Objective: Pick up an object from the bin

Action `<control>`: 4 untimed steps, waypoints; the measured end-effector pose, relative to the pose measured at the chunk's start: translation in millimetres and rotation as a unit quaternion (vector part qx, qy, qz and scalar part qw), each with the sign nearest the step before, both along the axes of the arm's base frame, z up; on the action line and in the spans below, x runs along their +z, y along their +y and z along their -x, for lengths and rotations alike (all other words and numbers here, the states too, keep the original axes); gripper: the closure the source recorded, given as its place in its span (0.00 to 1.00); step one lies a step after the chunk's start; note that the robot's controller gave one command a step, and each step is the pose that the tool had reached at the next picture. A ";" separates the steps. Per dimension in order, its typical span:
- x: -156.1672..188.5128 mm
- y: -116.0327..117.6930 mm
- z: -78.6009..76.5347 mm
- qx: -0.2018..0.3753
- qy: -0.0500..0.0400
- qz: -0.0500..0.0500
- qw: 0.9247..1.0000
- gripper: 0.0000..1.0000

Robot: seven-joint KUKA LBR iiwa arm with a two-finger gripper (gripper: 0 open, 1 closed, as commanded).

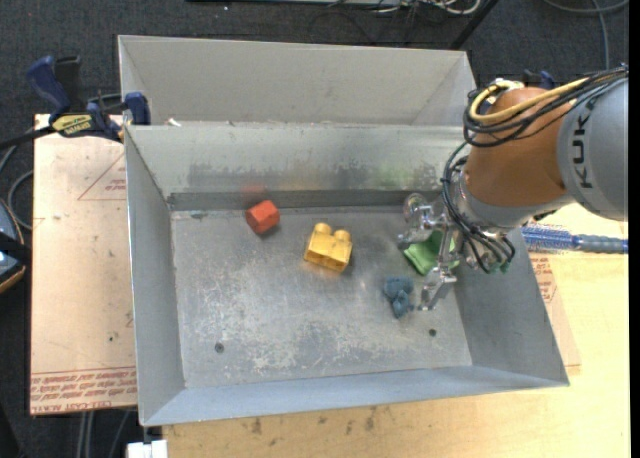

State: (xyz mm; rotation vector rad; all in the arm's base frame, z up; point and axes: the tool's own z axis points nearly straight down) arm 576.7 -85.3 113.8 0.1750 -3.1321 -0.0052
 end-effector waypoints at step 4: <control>3.8 -19.6 -57.9 0.723 -0.005 0.000 0.690 0.00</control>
Offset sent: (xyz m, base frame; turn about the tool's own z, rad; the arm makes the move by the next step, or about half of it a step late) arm 0.0351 -0.0419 -0.0351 -0.3734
